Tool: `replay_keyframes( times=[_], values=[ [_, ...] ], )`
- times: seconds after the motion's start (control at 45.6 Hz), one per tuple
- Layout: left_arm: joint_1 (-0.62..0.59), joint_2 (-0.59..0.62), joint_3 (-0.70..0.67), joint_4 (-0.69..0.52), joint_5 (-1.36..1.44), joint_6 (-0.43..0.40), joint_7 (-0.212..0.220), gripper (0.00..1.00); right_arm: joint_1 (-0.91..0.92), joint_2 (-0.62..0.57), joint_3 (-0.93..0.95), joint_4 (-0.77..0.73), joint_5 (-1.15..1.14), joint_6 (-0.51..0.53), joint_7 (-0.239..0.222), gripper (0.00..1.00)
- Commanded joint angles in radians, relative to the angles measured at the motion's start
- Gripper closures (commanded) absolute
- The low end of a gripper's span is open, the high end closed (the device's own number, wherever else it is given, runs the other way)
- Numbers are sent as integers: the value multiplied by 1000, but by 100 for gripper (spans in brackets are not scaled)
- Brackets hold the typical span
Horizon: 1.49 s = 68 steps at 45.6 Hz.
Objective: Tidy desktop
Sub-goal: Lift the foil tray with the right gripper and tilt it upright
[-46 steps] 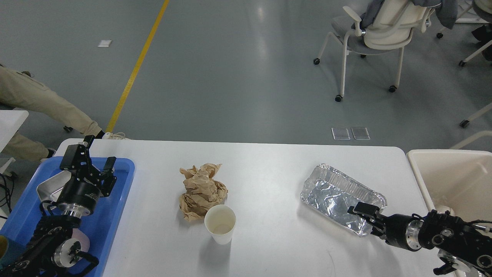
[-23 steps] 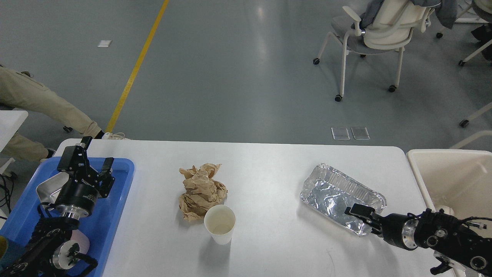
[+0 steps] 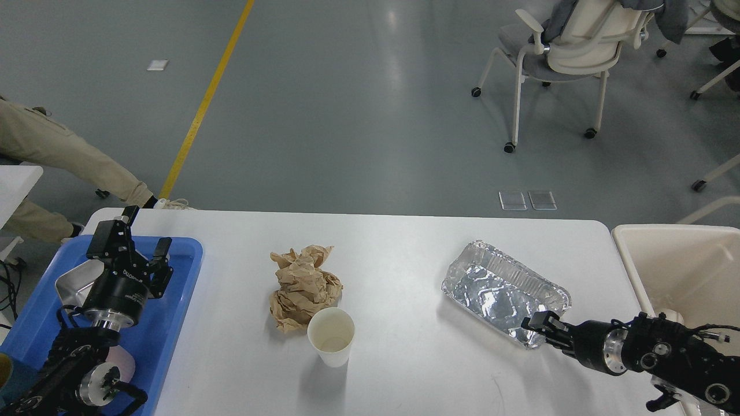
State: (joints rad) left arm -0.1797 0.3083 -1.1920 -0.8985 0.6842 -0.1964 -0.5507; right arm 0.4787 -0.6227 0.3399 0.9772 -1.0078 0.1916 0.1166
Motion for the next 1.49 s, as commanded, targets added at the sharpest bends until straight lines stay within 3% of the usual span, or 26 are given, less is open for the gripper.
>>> replay_keyframes(
  times=[0.0, 0.153, 0.833, 1.118, 1.469],
  values=[
    [0, 0, 0, 0, 0, 0, 0, 3, 1, 1, -21, 0, 0, 0, 2, 72],
    [0, 2, 0, 0, 0, 0, 0, 3, 34, 0, -79, -2, 0, 0, 26, 100],
    [-1, 2, 0, 0, 0, 0, 0, 3, 112, -18, -97, -5, -6, 6, 28, 100],
    [-6, 2, 0, 0, 1, 0, 0, 3, 271, -104, -122, 12, -14, 78, 26, 100],
    [-6, 2, -1, 0, 1, 0, 2, 3, 354, -106, -124, 28, -57, 225, 20, 100]
  ],
)
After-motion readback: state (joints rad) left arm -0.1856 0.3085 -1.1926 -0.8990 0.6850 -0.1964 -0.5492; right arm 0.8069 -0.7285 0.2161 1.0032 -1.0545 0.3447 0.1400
